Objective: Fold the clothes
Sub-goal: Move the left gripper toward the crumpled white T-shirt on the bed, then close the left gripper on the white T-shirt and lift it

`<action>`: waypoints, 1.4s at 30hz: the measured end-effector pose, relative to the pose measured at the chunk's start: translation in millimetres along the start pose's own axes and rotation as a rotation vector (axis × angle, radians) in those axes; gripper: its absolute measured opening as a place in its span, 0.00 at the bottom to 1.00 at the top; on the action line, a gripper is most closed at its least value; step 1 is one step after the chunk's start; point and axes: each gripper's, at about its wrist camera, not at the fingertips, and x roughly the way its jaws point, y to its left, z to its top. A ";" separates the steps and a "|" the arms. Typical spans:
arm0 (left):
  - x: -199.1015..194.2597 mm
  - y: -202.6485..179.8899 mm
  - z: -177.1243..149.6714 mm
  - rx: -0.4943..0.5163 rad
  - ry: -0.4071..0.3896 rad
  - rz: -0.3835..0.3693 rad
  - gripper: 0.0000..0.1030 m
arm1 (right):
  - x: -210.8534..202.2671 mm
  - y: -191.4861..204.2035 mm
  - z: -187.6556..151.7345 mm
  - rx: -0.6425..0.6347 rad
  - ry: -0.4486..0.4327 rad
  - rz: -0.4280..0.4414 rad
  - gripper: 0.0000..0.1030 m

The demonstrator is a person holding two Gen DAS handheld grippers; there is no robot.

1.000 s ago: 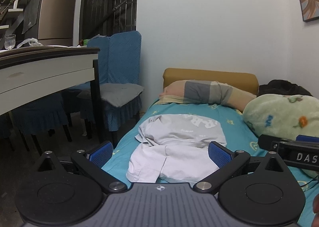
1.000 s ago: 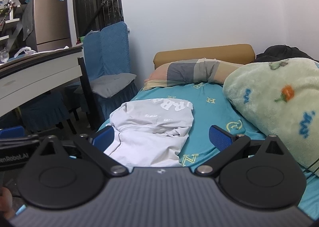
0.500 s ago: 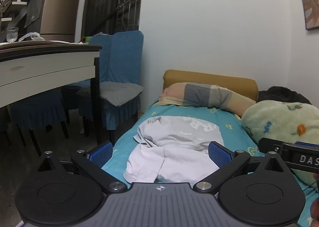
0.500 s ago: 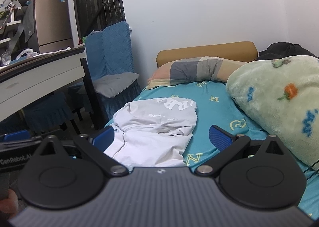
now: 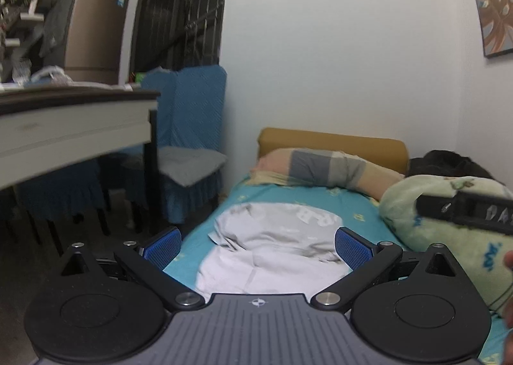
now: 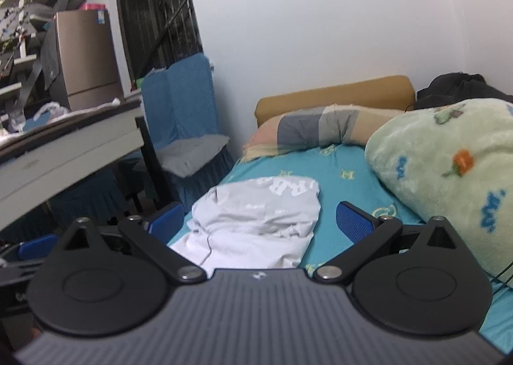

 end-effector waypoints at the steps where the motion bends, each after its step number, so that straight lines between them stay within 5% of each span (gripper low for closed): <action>1: -1.8 -1.9 3.5 0.009 0.000 0.013 1.00 | -3.8 0.0 3.0 0.000 -0.020 -0.004 1.00; 5: -2.5 -12.5 29.2 0.054 0.037 0.054 1.00 | -21.4 -3.8 11.9 -0.006 -0.086 -0.002 1.00; 9: 15.4 -6.6 70.7 -0.049 0.177 0.040 1.00 | -27.8 -7.9 30.5 0.015 -0.096 0.009 1.00; 14: 45.7 0.9 92.4 -0.013 0.209 0.114 1.00 | -22.3 -5.2 47.5 0.038 -0.068 -0.003 1.00; 19: 100.9 22.3 69.8 -0.027 0.237 0.111 0.99 | 3.5 -2.5 35.6 0.049 -0.022 -0.017 1.00; 26: 219.1 56.6 7.8 -0.101 0.382 0.038 0.90 | 50.2 -6.1 -3.0 0.102 0.025 -0.034 1.00; 30: 290.0 59.5 -17.0 -0.148 0.397 -0.058 0.83 | 87.4 -17.0 -29.9 0.109 0.080 -0.024 1.00; 33: 342.6 54.1 -26.4 -0.216 0.424 -0.150 0.72 | 119.0 -28.2 -51.8 0.105 0.131 -0.010 1.00; 37: 401.7 48.7 -40.7 -0.268 0.517 -0.152 0.55 | 155.5 -37.9 -71.8 0.134 0.206 -0.031 1.00; 42: 399.8 55.7 -28.9 -0.318 0.520 -0.209 0.12 | 175.3 -39.3 -82.8 0.116 0.224 -0.054 1.00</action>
